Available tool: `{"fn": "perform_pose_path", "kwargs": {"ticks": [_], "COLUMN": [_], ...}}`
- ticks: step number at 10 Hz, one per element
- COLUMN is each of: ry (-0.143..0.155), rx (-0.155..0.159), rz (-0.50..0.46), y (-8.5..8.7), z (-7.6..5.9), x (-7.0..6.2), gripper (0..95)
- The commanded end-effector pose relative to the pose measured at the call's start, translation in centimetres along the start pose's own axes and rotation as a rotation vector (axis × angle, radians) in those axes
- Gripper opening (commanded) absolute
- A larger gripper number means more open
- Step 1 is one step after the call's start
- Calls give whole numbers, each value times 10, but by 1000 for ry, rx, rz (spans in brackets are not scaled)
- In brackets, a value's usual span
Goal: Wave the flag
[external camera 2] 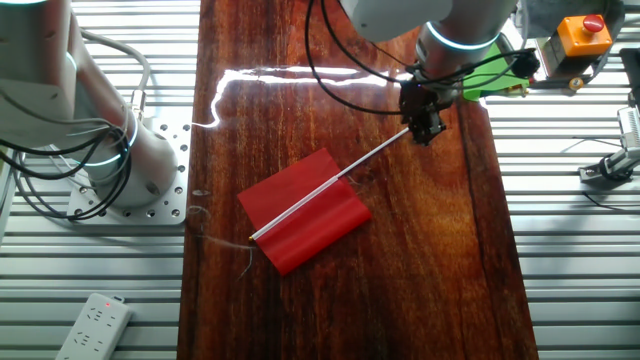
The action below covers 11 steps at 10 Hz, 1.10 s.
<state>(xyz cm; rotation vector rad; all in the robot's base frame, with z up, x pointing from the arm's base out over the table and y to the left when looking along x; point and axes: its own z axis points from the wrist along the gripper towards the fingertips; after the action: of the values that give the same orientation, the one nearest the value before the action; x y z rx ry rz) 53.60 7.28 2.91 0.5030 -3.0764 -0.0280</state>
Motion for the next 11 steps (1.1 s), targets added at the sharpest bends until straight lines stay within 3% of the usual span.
{"fn": "perform_pose_path", "kwargs": {"ticks": [1, 5, 6, 11], "ry": [-4, -1, -2, -4], "rx": [2, 3, 2, 4], "rz": [4, 14, 16, 19], "y": [1, 3, 4, 5], "z": [3, 9, 11, 16], "x": [1, 3, 3, 4], "gripper": [380, 380, 190, 190]}}
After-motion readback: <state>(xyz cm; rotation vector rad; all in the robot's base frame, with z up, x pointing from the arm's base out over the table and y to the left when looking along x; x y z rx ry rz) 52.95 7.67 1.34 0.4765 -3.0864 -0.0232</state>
